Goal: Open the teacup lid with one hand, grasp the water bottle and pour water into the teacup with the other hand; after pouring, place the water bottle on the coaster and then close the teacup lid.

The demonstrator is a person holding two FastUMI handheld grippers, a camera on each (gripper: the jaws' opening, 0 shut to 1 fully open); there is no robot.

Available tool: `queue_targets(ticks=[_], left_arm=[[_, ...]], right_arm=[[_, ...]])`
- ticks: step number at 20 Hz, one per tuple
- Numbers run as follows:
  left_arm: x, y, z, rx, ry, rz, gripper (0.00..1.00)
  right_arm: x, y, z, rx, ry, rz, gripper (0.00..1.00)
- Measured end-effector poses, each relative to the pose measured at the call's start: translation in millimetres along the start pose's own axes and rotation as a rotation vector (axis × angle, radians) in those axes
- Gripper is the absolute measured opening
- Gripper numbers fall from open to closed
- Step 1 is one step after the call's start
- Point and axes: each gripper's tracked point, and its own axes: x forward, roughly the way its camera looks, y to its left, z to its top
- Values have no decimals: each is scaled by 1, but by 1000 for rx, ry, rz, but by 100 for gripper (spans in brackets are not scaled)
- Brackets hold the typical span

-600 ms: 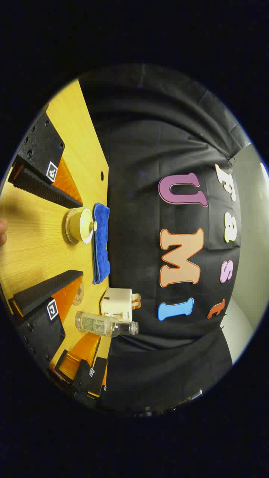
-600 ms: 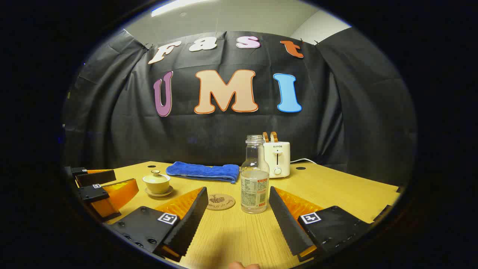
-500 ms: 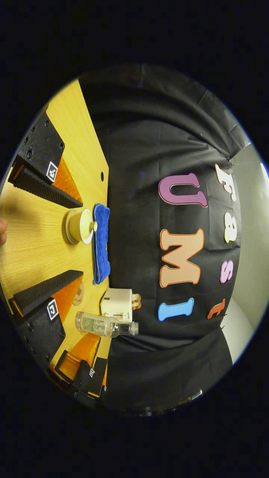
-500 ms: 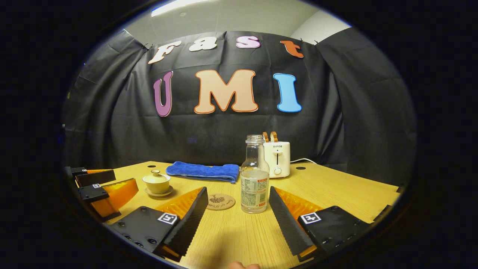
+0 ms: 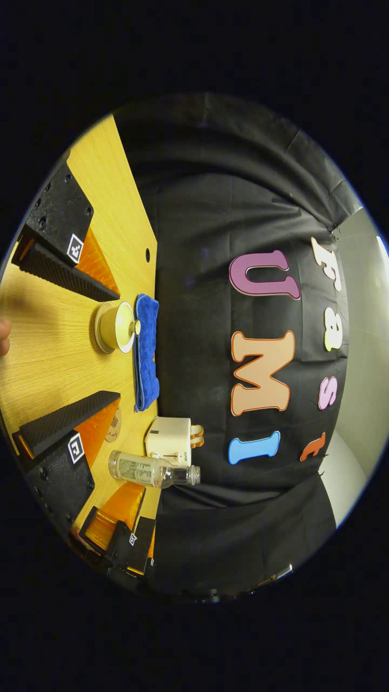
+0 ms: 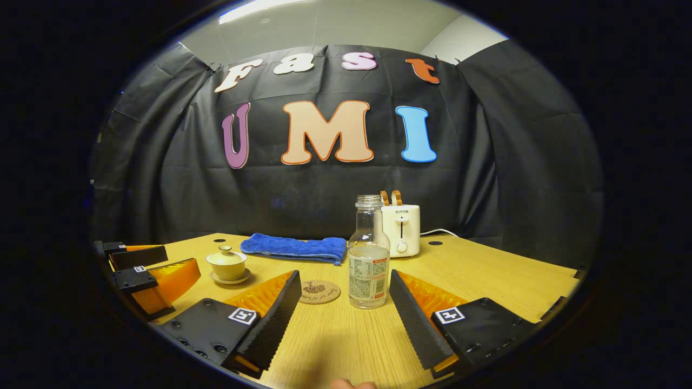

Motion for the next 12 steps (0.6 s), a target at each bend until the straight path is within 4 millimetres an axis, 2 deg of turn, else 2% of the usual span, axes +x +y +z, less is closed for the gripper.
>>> queue_targets(ticks=[6, 7, 8, 12], left_arm=[[1, 0, 0, 0, 1, 0, 97], [1, 0, 0, -1, 0, 0, 100], [1, 0, 0, -1, -1, 0, 97], [0, 0, 0, 0, 1, 0, 97]], right_arm=[[0, 0, 0, 0, 0, -1, 100], [1, 1, 0, 0, 0, -1, 100], [1, 1, 0, 0, 0, -1, 100], [1, 1, 0, 0, 0, -1, 100]])
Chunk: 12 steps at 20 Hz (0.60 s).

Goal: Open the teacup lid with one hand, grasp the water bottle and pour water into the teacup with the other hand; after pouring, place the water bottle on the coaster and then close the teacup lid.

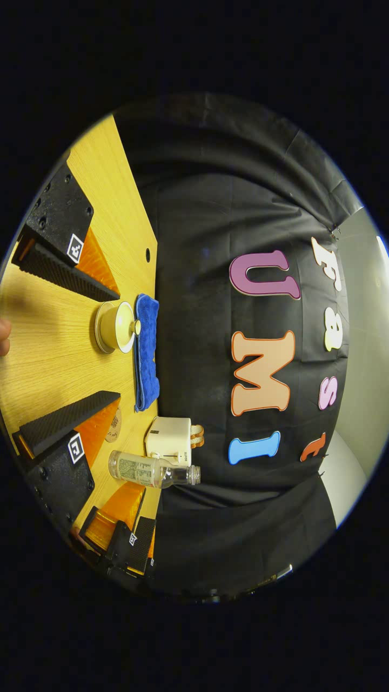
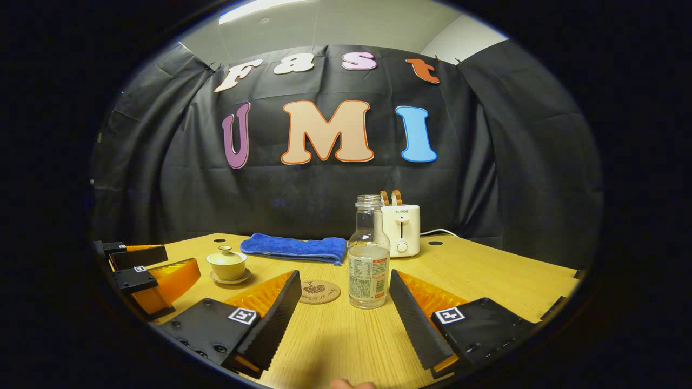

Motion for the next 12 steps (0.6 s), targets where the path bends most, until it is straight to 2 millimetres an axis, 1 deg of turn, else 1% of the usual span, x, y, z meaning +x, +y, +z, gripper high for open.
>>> queue_targets(ticks=[7, 10, 12], left_arm=[[0, 1, 1, 0, -1, 5, 97], [2, 13, 1, -1, -2, 60, 97], [10, 15, 1, 2, -4, 64, 97]], right_arm=[[0, 1, 0, 1, 3, 6, 100], [0, 2, 0, 1, 4, 24, 100], [4, 0, -1, 1, 5, 32, 100]])
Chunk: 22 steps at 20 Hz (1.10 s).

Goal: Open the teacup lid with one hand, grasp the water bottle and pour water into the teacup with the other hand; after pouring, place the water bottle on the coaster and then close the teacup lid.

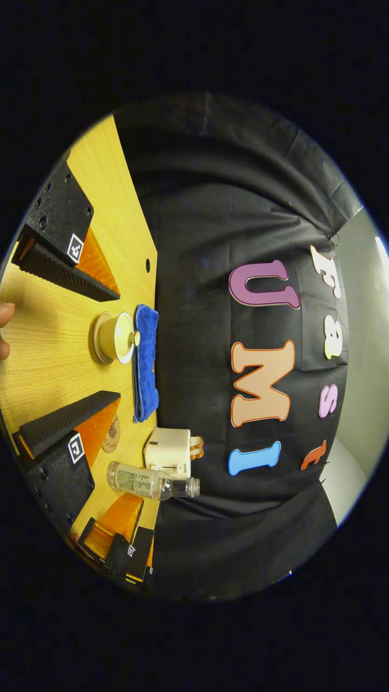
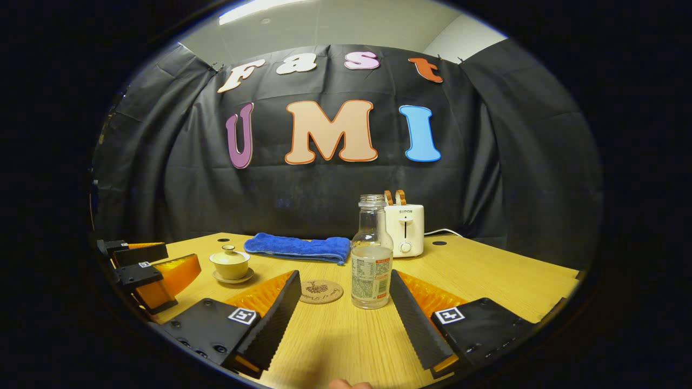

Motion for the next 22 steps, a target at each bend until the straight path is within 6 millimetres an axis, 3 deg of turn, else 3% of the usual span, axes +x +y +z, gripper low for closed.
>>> queue_targets(ticks=[3, 6, 13, 17, 22], left_arm=[[22, 5, 0, 0, -1, 8, 97], [58, 4, -3, 2, 4, -13, 97], [131, 11, -6, 38, 26, -18, 96], [147, 9, -16, 60, 85, -17, 96], [153, 11, -14, 77, 83, -2, 95]], right_arm=[[10, -19, 0, 0, 2, -10, 100], [18, -37, 1, -1, 0, -33, 100], [22, -48, 1, -1, -1, -38, 100], [23, -52, 2, -2, 0, -43, 100], [25, -54, 2, -2, -2, -52, 100]])
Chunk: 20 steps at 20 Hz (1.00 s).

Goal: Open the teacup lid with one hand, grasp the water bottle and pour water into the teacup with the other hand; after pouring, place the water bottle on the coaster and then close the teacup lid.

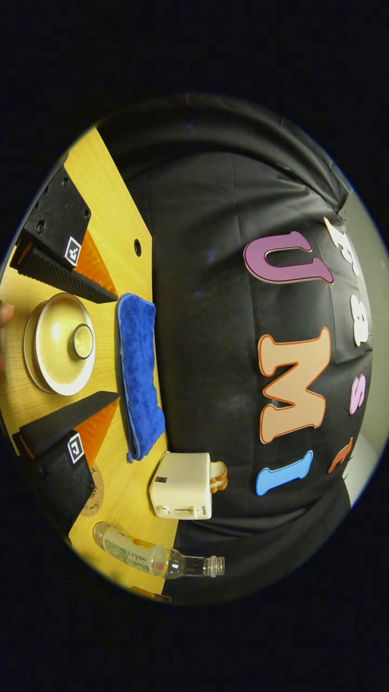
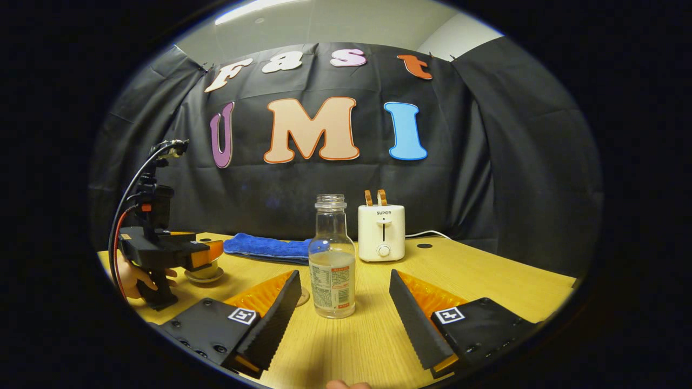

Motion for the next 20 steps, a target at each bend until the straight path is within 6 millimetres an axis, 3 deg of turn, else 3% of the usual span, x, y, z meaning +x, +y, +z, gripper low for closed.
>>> queue_targets(ticks=[5, 10, 11, 12, 13, 14, 16, 18, 20], left_arm=[[3, -4, -7, 29, 42, -5, 84], [6, -6, -8, 39, 54, -12, 83], [4, -7, -8, 36, 55, -22, 74], [4, -7, -9, 37, 54, -19, 73], [6, -5, -8, 34, 56, -18, 57], [5, -4, -9, 32, 56, -15, 49], [5, -1, -10, 30, 59, -4, 45], [6, 1, -11, 15, 64, -2, 31], [5, 0, -10, 6, 59, -11, 28]], right_arm=[[0, -2, 0, -1, 0, -14, 100], [0, -3, 0, 0, 1, -18, 100], [0, -3, 0, 0, 1, -20, 100], [0, -4, 0, -1, 1, -21, 100], [0, -4, 0, -1, 1, -24, 100], [0, -5, 0, -1, 1, -26, 100], [0, -5, 0, -1, 1, -27, 100], [1, -5, -1, -1, 1, -28, 100], [1, -6, 0, -1, 1, -28, 100]])
